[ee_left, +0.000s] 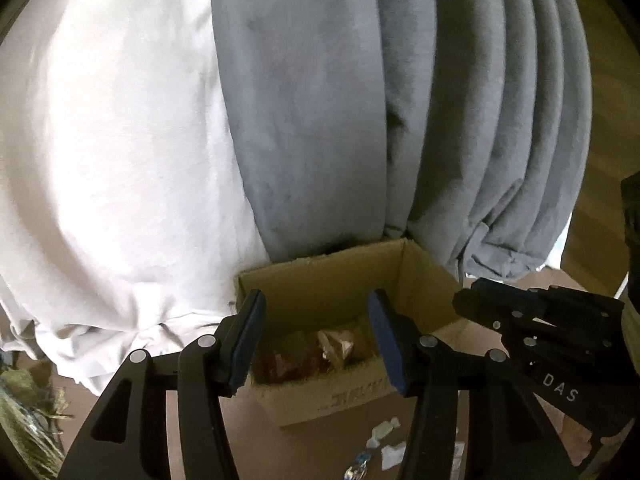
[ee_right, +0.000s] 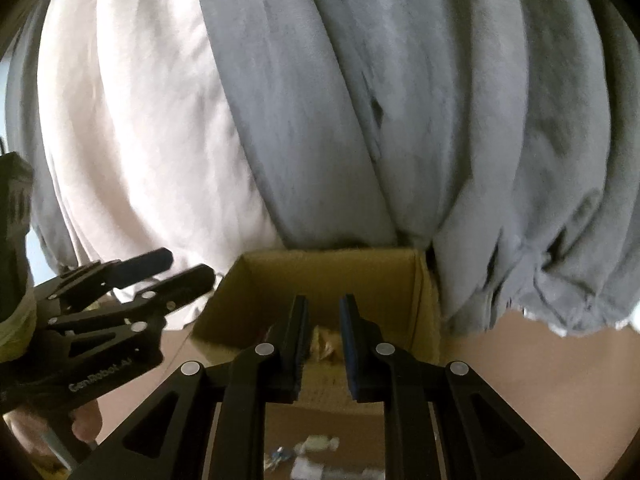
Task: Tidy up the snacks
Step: 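Move both tools back from the box toward the remaining snacks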
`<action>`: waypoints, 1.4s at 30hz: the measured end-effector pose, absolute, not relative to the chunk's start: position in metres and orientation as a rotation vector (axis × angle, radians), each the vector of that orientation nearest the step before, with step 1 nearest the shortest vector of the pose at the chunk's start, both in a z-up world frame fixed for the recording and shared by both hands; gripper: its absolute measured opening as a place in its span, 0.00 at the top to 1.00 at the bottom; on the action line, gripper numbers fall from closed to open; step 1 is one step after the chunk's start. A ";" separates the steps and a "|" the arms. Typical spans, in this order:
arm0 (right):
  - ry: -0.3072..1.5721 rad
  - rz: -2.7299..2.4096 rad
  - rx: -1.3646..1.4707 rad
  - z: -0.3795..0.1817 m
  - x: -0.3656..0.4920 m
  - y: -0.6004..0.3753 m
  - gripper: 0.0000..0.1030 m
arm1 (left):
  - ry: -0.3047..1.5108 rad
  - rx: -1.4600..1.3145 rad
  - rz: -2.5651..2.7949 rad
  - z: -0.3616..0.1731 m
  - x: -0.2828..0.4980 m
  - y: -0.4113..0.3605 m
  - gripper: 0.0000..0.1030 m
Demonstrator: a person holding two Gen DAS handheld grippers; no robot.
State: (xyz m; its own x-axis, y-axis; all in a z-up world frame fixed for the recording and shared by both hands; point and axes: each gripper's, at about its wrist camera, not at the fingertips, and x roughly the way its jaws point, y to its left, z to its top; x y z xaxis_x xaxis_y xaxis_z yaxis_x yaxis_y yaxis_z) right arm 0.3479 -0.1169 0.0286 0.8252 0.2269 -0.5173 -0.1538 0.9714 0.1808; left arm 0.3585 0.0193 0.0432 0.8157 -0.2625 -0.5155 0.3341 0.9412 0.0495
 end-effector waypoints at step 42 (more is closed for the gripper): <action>0.992 -0.069 0.411 -0.146 0.264 -0.130 0.63 | 0.864 0.265 -0.485 -0.126 0.313 0.026 0.45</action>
State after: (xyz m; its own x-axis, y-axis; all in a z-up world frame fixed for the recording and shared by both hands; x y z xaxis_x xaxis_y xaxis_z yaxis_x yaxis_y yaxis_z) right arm 0.2640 -0.1297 -0.1457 0.5513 0.1282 -0.8244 0.2417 0.9212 0.3049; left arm 0.3126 0.0262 -0.1260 0.5504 -0.2999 -0.7792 0.5095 0.8600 0.0289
